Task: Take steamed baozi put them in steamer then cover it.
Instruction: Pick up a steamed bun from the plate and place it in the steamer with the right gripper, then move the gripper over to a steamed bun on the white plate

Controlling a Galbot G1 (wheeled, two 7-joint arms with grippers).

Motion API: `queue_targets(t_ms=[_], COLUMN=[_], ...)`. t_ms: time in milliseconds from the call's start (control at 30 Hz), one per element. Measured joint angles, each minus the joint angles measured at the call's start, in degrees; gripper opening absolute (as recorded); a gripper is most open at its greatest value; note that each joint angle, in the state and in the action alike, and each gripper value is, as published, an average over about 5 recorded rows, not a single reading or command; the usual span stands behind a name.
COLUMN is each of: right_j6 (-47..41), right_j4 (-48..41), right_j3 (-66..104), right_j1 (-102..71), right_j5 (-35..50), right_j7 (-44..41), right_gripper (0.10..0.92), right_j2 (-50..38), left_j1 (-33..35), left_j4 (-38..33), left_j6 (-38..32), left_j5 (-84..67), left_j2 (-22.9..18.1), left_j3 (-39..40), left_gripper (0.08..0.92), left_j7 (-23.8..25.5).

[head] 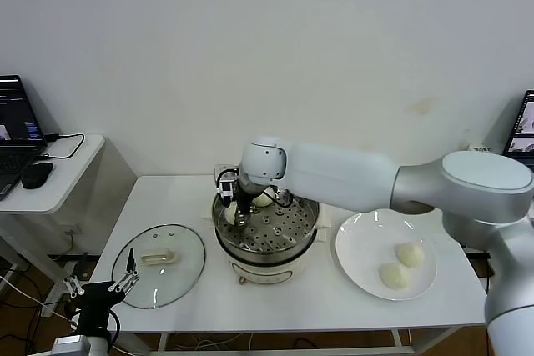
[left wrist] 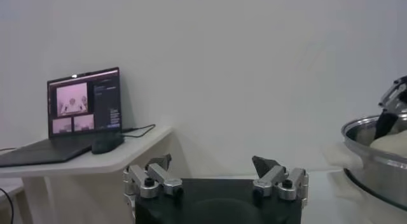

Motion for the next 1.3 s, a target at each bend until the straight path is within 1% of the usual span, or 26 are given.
queue_targets(t_ms=[167,267,467,700,1000,1300], right_j6=[-0.6,-0.6,0.5,4.4,11.7,17.8], right_j4=[0.2,1.3,5.1,12.5,22.3,26.3], right_j3=[0.1,0.1,-0.5,-2.0,-3.2,0.6], right_j1=[0.4,1.6,5.9,11.4,13.0,5.9], right_j5=[-0.1,0.1,-0.5,-4.1,-12.4,-21.2], right_j7=[-0.6,-1.4,-5.0,-11.4,-17.9,-19.3], right_gripper=[0.795,0.819,0.823,0.823,0.823,0.823], right_j2=[-0.4,-1.6,-6.9,-18.6,-37.2,-50.3], left_j1=[0.0,-0.2,-0.5,-0.8,-0.8,0.0], left_j4=[-0.1,-0.2,-0.5,-1.1,-1.5,-1.0], left_j6=[0.1,0.2,0.4,0.9,1.0,1.0], left_j5=[-0.1,-0.2,-0.3,-0.3,0.0,0.3], left_j2=[0.2,0.3,0.7,1.3,1.4,0.9], left_j3=[0.0,0.0,0.5,1.3,2.6,3.2], left_gripper=[0.823,0.823,0.823,0.823,0.823,0.823], left_j7=[0.0,0.0,0.0,0.0,0.1,-0.1])
